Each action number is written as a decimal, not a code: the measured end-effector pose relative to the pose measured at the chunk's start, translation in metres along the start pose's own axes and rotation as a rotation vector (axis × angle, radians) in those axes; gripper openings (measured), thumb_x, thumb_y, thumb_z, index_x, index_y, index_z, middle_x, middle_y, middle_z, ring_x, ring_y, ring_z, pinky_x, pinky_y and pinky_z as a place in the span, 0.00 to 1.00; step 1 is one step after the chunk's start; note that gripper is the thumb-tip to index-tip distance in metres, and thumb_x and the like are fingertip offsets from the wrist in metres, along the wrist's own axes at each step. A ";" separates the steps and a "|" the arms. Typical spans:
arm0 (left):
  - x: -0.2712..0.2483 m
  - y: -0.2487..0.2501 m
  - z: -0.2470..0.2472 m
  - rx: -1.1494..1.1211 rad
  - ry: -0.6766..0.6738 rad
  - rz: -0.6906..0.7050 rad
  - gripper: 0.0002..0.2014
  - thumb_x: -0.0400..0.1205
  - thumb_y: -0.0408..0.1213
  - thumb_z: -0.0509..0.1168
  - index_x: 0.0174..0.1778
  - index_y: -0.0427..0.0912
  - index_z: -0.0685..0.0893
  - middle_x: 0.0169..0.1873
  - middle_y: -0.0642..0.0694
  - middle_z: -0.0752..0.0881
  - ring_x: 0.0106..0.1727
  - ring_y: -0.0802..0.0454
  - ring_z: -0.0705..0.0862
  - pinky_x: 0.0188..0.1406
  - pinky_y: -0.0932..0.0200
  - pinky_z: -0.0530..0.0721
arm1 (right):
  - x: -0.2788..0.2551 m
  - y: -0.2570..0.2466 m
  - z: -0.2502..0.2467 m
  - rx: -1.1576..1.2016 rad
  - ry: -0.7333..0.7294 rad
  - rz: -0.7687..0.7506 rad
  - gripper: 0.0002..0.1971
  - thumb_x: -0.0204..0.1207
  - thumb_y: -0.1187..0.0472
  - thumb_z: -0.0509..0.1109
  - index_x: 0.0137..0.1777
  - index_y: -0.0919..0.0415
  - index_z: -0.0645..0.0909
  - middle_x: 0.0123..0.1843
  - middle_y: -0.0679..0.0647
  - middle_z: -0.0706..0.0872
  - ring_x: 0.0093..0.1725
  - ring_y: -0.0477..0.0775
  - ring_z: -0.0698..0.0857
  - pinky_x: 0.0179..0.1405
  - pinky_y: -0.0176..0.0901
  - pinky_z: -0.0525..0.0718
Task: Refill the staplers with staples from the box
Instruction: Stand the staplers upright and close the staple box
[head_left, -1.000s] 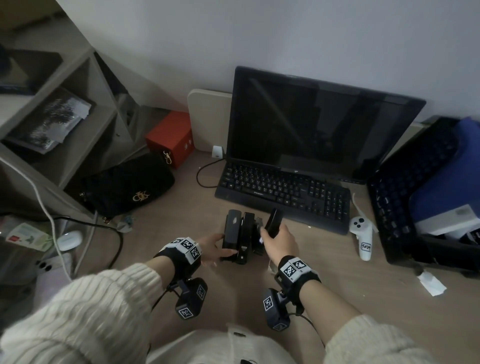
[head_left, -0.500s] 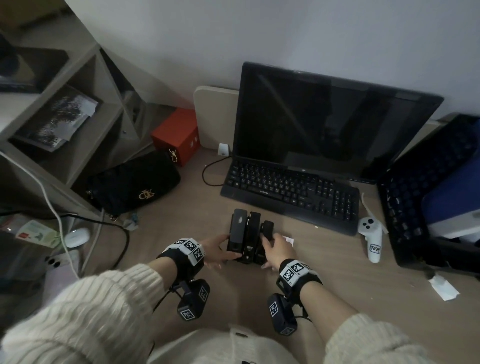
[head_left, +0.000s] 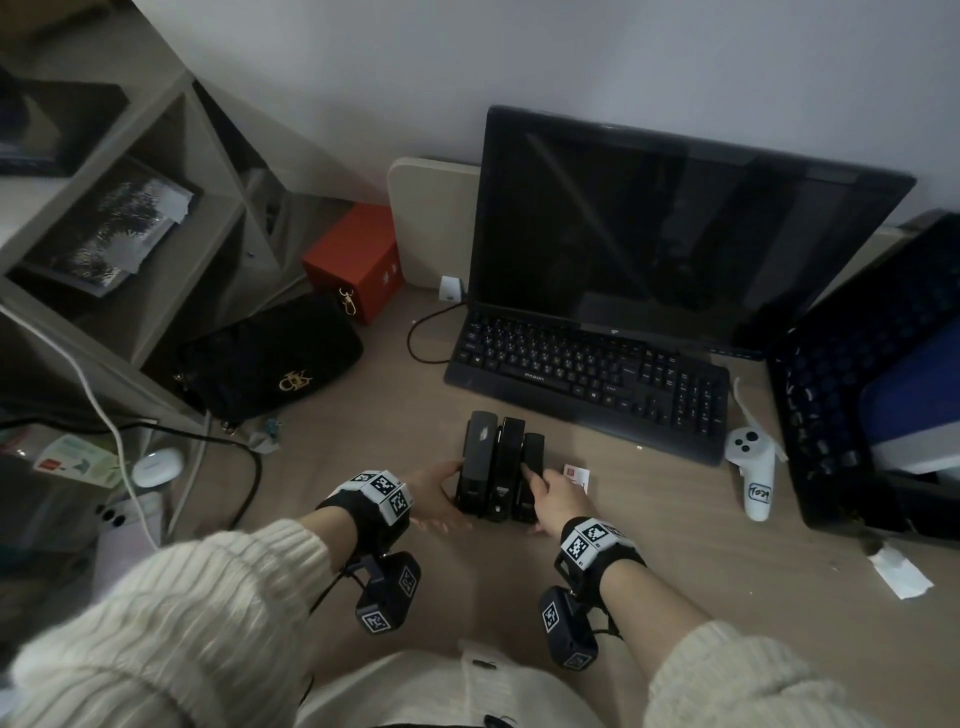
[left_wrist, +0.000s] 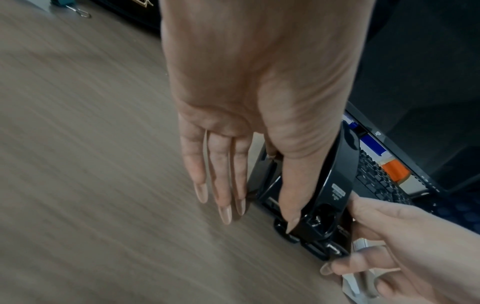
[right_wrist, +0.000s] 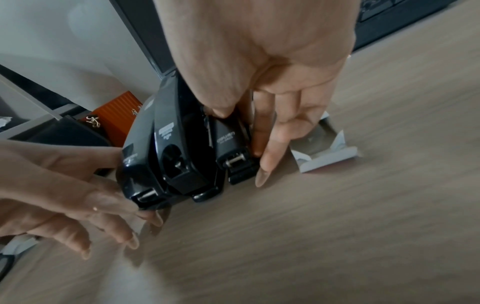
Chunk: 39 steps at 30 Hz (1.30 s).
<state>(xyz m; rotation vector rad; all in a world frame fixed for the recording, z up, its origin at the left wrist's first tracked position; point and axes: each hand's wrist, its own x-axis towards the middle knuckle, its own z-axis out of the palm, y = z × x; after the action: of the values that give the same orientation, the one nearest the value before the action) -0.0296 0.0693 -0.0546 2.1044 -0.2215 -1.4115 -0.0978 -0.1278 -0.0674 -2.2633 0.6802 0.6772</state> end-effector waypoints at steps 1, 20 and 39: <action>0.000 0.000 0.001 0.000 0.004 0.000 0.47 0.78 0.36 0.76 0.86 0.54 0.53 0.60 0.34 0.88 0.56 0.43 0.90 0.34 0.62 0.87 | 0.001 0.001 0.002 0.008 0.006 -0.001 0.22 0.82 0.38 0.50 0.50 0.53 0.78 0.47 0.55 0.88 0.38 0.56 0.90 0.49 0.56 0.88; -0.003 0.004 0.000 0.031 0.004 -0.013 0.44 0.81 0.38 0.73 0.86 0.56 0.53 0.53 0.39 0.90 0.46 0.48 0.91 0.32 0.62 0.86 | -0.005 0.003 -0.001 0.043 -0.018 -0.018 0.24 0.82 0.37 0.53 0.42 0.56 0.78 0.39 0.55 0.87 0.33 0.53 0.90 0.46 0.52 0.89; -0.019 0.013 0.000 0.048 0.242 -0.034 0.28 0.78 0.44 0.76 0.72 0.46 0.74 0.36 0.50 0.92 0.28 0.60 0.89 0.18 0.68 0.78 | -0.013 0.056 -0.026 -0.054 0.147 0.192 0.35 0.78 0.38 0.60 0.76 0.62 0.64 0.75 0.59 0.71 0.70 0.63 0.77 0.65 0.53 0.77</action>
<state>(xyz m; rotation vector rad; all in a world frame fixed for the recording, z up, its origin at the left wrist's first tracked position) -0.0357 0.0672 -0.0327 2.3040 -0.1249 -1.1661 -0.1347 -0.1784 -0.0678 -2.3343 0.9711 0.6292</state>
